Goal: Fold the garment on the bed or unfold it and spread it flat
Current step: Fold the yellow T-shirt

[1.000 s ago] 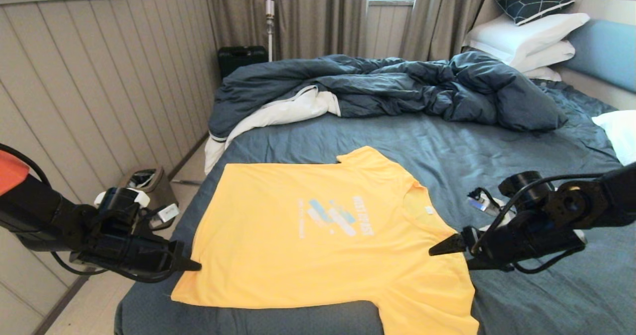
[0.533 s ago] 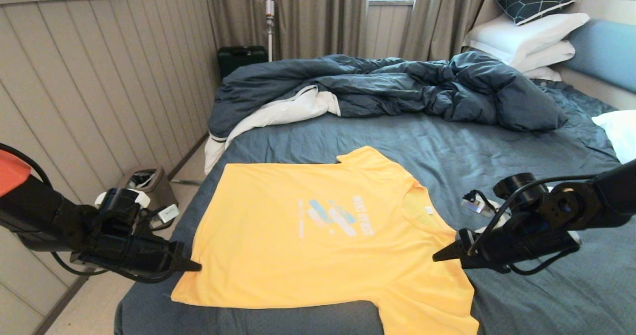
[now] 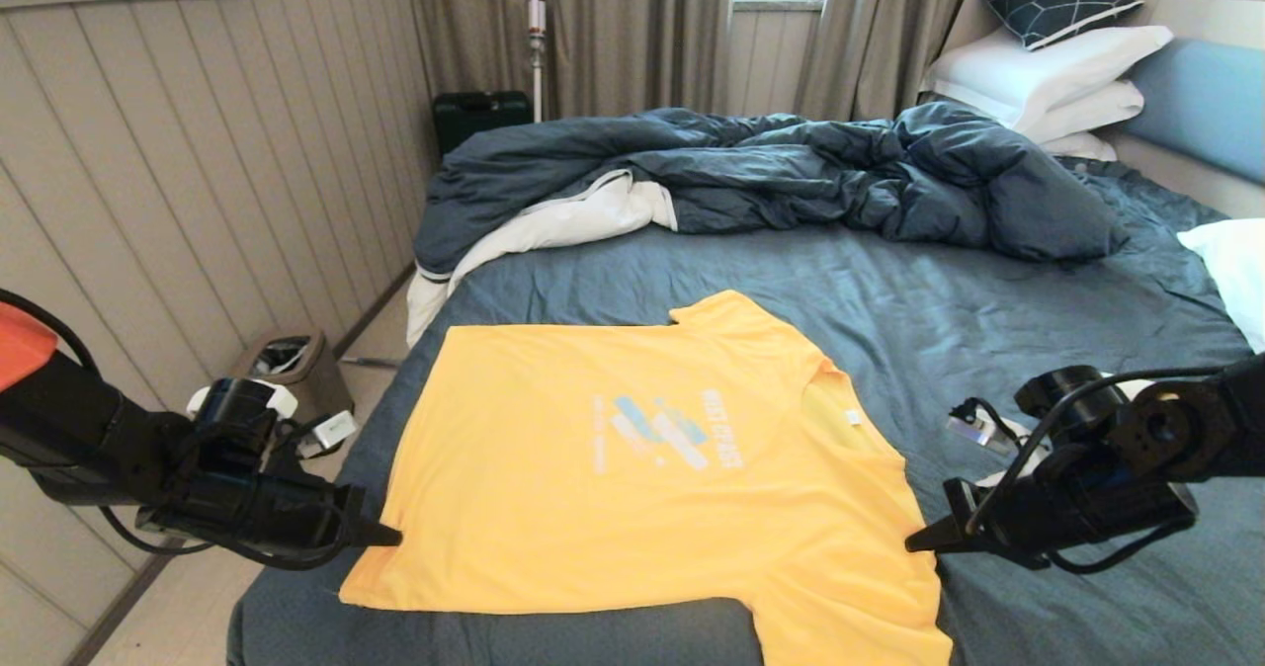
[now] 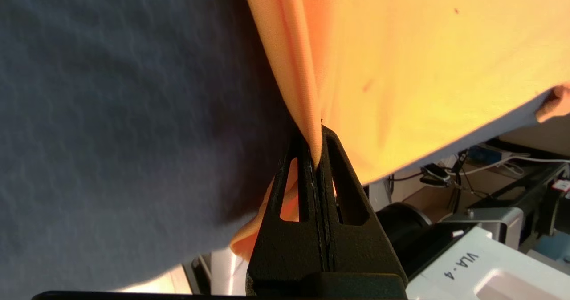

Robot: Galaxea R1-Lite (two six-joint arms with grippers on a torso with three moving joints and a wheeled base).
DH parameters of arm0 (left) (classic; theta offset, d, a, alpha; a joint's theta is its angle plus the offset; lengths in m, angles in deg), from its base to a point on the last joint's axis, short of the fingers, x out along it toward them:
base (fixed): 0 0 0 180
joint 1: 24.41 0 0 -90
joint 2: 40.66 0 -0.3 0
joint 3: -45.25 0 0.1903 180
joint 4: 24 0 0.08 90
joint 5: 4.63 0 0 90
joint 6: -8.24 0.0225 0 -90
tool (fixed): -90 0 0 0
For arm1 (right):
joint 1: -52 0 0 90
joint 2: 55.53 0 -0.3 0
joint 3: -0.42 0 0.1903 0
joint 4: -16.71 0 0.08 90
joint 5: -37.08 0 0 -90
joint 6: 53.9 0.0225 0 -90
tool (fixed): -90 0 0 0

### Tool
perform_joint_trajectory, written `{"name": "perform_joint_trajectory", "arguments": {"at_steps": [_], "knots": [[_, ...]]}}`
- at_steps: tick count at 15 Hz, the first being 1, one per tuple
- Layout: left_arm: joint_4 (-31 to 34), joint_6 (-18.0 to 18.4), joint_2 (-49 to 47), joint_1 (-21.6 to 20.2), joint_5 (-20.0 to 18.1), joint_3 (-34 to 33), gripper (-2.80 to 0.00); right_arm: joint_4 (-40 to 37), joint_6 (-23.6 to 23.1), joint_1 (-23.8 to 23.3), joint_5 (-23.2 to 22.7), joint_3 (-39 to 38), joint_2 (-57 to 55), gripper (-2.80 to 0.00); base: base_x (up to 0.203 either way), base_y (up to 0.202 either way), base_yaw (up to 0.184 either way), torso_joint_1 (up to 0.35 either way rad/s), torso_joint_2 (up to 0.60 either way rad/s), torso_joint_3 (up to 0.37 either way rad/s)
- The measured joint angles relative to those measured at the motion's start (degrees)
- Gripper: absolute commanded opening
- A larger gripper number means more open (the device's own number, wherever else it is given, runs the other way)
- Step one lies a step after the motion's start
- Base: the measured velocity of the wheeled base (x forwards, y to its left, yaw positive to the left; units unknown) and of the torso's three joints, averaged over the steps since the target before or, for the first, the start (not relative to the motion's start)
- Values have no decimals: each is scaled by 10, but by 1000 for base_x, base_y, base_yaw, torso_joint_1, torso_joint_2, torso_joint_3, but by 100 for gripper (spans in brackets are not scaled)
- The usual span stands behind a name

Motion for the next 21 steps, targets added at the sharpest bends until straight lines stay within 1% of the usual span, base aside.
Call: {"name": "perform_joint_trajectory", "arguments": {"at_steps": [3, 5, 10, 13, 16, 19, 21], "knots": [[2, 1, 27, 0, -7, -27, -280, -1, -5, -6, 1, -29, 32, -280, 0, 0, 0, 0, 0, 0], [6, 2, 54, -1, -7, -44, -280, -2, -15, -18, 1, -52, 57, -280, 0, 0, 0, 0, 0, 0], [8, 6, 109, -1, -6, -85, -280, -7, -64, -65, 1, -105, 106, -280, 0, 0, 0, 0, 0, 0], [7, 9, 130, -1, -3, -110, -280, -9, -85, -89, 1, -129, 124, -280, 0, 0, 0, 0, 0, 0], [7, 11, 157, -1, -1, -142, -280, -39, -113, -104, 1, -144, 147, -280, 0, 0, 0, 0, 0, 0], [10, 32, 182, -1, -1, -176, -280, -83, -143, -119, 1, -148, 177, -280, 0, 0, 0, 0, 0, 0], [10, 35, 193, -1, -2, -186, -280, -98, -150, -123, 0, -148, 195, -280, 0, 0, 0, 0, 0, 0]]}}
